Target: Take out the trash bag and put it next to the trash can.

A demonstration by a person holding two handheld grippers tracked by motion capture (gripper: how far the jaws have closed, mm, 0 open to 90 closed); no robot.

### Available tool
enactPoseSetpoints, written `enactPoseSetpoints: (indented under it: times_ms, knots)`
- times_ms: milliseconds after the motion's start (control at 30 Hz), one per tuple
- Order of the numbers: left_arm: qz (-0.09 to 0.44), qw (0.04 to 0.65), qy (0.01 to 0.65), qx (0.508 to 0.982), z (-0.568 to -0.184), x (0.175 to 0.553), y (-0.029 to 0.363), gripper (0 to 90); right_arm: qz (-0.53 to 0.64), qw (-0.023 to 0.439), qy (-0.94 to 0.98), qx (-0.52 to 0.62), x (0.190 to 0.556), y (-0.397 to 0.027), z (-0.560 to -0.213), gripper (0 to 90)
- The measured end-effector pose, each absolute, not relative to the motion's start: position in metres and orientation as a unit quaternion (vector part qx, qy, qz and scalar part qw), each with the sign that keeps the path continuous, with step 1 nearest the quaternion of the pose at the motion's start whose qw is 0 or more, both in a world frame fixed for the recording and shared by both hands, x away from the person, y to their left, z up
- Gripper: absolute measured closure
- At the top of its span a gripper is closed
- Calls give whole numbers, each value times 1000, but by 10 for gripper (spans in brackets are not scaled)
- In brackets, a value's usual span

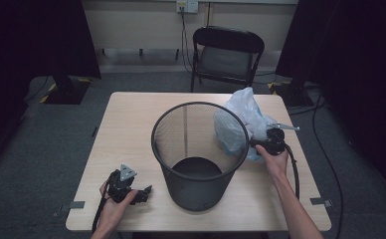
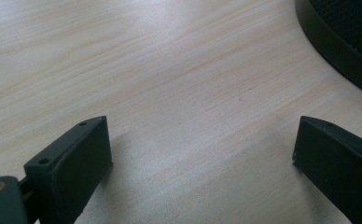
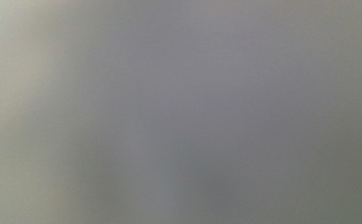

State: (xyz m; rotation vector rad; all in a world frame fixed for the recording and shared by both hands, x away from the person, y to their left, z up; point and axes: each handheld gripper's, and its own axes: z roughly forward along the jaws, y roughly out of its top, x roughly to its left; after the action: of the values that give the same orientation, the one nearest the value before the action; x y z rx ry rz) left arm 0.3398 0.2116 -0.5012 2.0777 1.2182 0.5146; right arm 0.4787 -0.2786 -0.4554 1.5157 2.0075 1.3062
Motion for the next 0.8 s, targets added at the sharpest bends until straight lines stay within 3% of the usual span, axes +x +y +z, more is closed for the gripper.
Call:
enactPoseSetpoints:
  times_ms: [500,800]
  knots:
    - [196,333,466,796,-501,340,212,35,489,144,686,518,453,-287,-417,164]
    - [196,333,466,796,-501,340,212,35,504,151,679,512,438,-291,-404,157]
